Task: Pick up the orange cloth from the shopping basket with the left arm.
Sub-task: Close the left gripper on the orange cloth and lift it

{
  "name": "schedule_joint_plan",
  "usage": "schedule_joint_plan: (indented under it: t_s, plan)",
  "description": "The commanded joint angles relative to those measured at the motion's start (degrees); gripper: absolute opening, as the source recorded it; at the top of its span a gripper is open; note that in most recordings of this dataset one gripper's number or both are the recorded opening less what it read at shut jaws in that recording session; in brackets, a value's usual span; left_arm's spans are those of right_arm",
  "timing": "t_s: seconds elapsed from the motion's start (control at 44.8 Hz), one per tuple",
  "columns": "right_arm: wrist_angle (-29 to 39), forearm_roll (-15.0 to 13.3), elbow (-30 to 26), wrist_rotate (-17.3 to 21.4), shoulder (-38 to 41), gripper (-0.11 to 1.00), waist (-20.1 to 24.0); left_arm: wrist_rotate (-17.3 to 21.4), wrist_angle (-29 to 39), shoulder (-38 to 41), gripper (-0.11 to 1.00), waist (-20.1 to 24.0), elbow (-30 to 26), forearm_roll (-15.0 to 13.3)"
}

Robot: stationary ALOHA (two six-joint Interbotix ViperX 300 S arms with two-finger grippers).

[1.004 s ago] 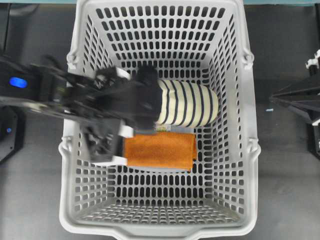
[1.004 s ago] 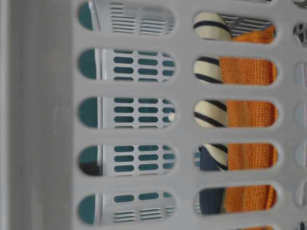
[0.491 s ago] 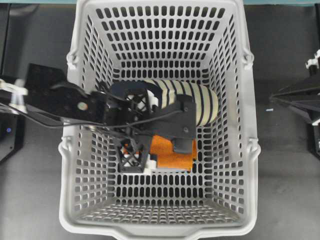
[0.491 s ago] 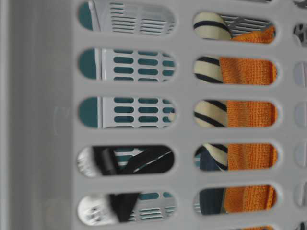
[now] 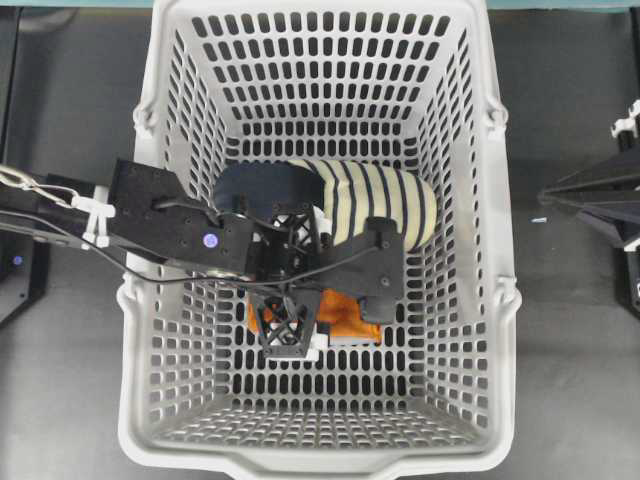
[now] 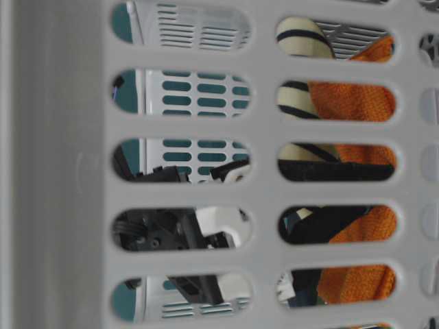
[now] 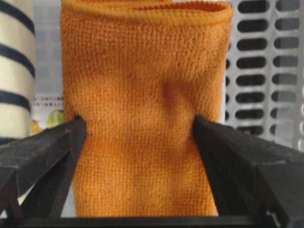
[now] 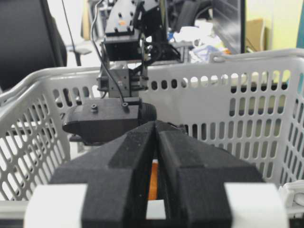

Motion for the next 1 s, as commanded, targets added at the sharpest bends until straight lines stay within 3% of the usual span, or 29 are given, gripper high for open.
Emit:
schedule_joint_plan:
  t_s: [0.0,0.134,0.379,0.759,0.982]
  plan:
    - [-0.3,0.2,-0.3,0.1,0.3,0.00,0.1,0.2,-0.7,-0.4,0.88,-0.1,0.7,0.3]
    - [-0.3,0.2,-0.1,0.1,0.3,0.00,0.1,0.4,-0.2,-1.1,0.74,-0.1,0.4,0.2]
    - [-0.2,0.1,0.2,0.1,0.3,0.00,0.1,2.4,2.3,-6.2,0.15,-0.1,-3.1,0.2]
    - [-0.1,0.2,0.4,0.1,0.3,0.00,0.1,2.8,20.1,-13.8,0.14,0.7,-25.0,0.2]
    - [-0.1,0.1,0.8,0.2,0.3,0.00,0.1,2.8,29.2,-13.6,0.14,0.4,-32.6,0.2]
